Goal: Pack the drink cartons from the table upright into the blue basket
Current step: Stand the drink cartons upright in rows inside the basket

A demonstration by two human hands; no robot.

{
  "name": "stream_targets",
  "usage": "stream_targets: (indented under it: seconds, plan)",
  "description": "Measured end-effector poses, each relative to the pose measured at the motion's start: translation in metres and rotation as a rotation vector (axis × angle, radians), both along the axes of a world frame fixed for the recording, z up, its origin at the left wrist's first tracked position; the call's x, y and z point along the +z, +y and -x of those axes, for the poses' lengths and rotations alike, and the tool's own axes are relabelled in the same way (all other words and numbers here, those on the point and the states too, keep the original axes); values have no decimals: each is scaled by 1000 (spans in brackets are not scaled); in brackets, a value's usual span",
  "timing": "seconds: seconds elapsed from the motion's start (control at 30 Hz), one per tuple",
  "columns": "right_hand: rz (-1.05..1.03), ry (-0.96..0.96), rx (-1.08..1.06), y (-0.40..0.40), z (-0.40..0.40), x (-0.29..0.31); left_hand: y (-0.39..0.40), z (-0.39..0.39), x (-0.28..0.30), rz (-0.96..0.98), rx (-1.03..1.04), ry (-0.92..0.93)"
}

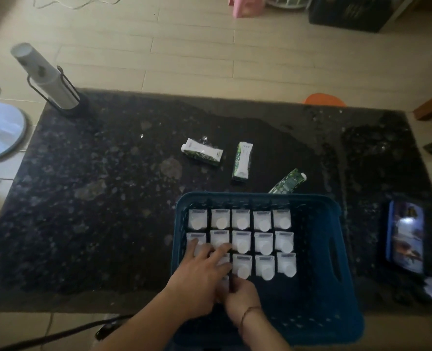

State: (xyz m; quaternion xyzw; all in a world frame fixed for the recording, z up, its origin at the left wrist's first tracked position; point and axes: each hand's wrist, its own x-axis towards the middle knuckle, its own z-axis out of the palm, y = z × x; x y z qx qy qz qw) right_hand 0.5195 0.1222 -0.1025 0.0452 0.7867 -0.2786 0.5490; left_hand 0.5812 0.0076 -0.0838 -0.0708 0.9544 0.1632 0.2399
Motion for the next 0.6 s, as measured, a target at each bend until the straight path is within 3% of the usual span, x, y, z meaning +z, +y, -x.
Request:
stream_targets:
  seconds: [0.13,0.2,0.27,0.37,0.5,0.6]
  plan:
    - [-2,128,371,13,35,22,6,14,17,-52,79,-91]
    - [38,171,341,23,59,37,14,22,24,-27,156,114]
    - [76,290,271,32,91,52,25,39,29,-159,280,406]
    - [169,393,208,37,136,76,31,85,39,-263,360,656]
    - [319,797,124,25,208,94,15,155,34,-189,419,677]
    - [331,789,28,10,282,77,5,202,31,-195,482,503]
